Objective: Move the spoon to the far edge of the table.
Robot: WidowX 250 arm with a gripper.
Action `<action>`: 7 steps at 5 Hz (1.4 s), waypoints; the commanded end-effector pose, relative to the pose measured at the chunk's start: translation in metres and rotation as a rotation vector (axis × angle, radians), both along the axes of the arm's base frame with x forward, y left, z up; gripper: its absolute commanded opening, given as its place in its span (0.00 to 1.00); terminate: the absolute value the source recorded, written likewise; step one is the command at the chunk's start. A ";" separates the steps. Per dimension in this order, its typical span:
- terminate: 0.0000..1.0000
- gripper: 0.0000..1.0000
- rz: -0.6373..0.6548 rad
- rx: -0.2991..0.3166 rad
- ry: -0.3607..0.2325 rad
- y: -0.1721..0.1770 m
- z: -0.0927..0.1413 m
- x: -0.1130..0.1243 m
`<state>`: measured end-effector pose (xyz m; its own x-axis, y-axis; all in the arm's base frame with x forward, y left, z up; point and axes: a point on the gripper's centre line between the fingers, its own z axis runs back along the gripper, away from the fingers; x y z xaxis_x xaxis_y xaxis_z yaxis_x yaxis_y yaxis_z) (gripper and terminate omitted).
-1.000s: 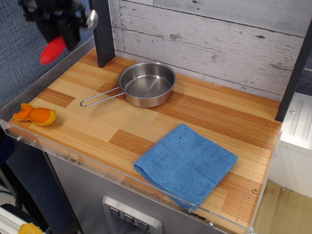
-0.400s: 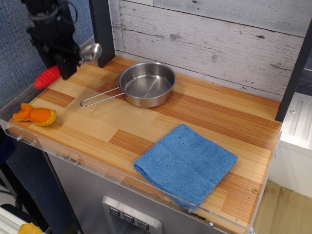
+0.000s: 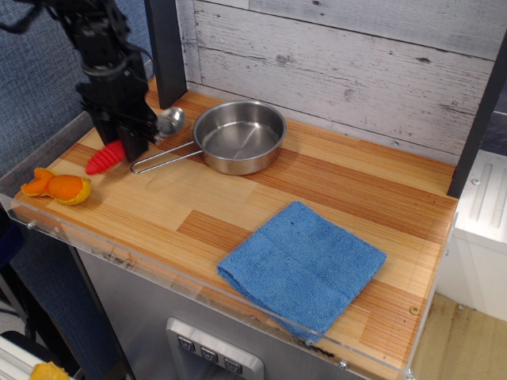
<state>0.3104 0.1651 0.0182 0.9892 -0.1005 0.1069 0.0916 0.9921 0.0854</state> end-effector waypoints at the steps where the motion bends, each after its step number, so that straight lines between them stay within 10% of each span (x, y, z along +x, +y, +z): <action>1: 0.00 0.00 -0.005 0.025 -0.012 -0.002 0.002 0.015; 2: 0.00 1.00 0.050 0.019 -0.021 0.000 0.006 0.019; 5: 0.00 1.00 0.106 -0.015 -0.075 0.005 0.030 0.015; 7: 0.00 1.00 0.175 -0.055 -0.150 0.011 0.085 0.013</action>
